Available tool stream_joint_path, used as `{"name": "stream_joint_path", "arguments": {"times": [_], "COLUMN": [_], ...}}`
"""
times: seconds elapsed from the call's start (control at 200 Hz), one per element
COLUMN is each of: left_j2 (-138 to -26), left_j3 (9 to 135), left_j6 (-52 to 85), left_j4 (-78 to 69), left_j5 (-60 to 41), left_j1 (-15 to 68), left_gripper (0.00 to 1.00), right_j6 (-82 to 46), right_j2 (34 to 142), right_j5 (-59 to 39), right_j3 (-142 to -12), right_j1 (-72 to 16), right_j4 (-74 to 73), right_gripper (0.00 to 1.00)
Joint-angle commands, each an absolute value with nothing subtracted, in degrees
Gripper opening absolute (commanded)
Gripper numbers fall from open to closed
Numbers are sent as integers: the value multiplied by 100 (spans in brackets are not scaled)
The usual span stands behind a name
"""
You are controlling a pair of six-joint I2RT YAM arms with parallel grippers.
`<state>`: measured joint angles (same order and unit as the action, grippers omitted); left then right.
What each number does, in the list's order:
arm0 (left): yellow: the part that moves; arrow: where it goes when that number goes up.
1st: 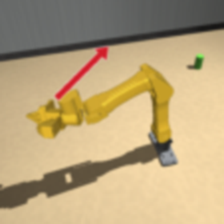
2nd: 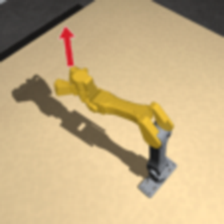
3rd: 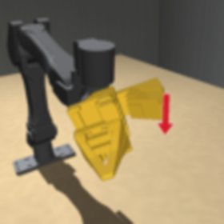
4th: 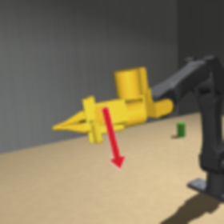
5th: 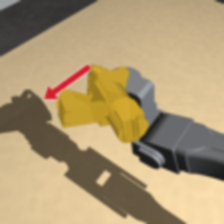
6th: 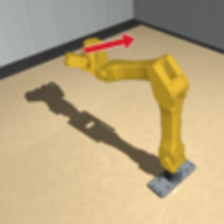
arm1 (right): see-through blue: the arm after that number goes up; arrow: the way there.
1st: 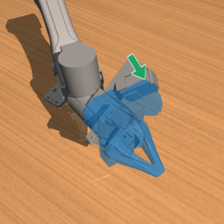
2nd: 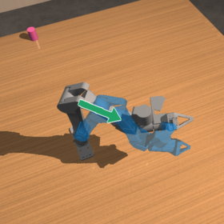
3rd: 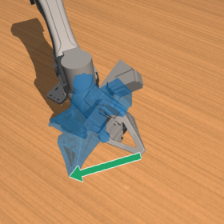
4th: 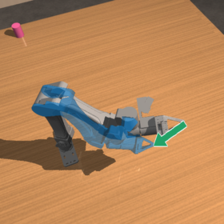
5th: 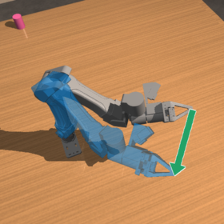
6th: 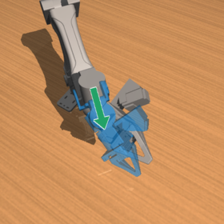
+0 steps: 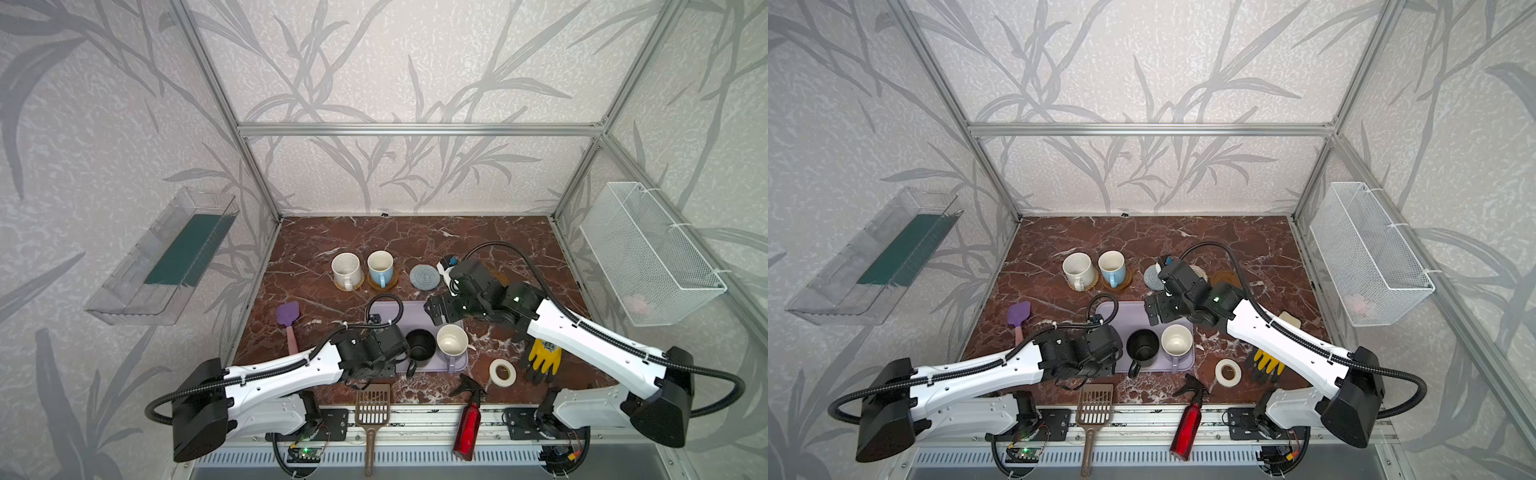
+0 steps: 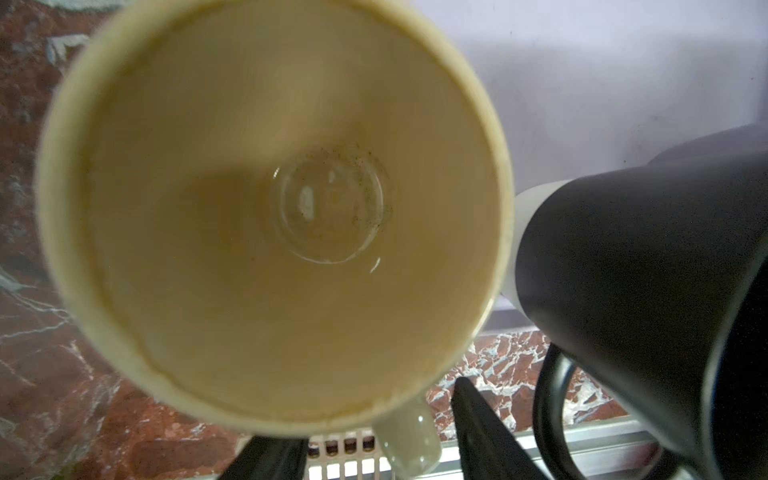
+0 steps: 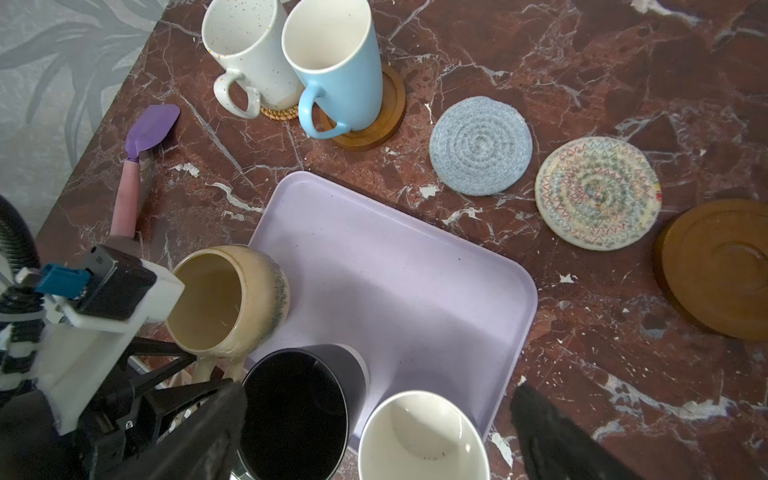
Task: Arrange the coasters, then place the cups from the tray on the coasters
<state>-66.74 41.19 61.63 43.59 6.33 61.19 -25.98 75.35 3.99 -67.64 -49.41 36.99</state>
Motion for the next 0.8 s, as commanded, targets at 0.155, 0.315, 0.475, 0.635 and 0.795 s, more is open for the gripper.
{"name": "stream_joint_path", "arguments": {"times": [0.155, 0.315, 0.475, 0.635, 0.795], "left_j2": [-6861, -6705, -6522, -6552, -6644], "left_j3": [4183, 4023, 3824, 3746, 3734], "left_j6": [6125, 6140, 6091, 6058, 5931], "left_j4": [4443, 4381, 4094, 4095, 3921], "left_j5": [861, 917, 868, 1025, 961], "left_j1": [6126, 6115, 6115, 6108, 6104], "left_gripper": [45, 38, 34, 31, 27], "right_j6": [-2683, -2600, -2436, -2452, -2493], "right_j2": [7631, 7597, 7819, 7805, 7896], "right_j5": [308, 58, -470, -720, -852], "right_j3": [-6864, -6842, -6996, -6938, -6959], "right_j1": [-4957, -4957, -4956, -4957, -4956], "right_j4": [3724, 3624, 3774, 3696, 3630], "right_gripper": [99, 99, 99, 99, 99]}}
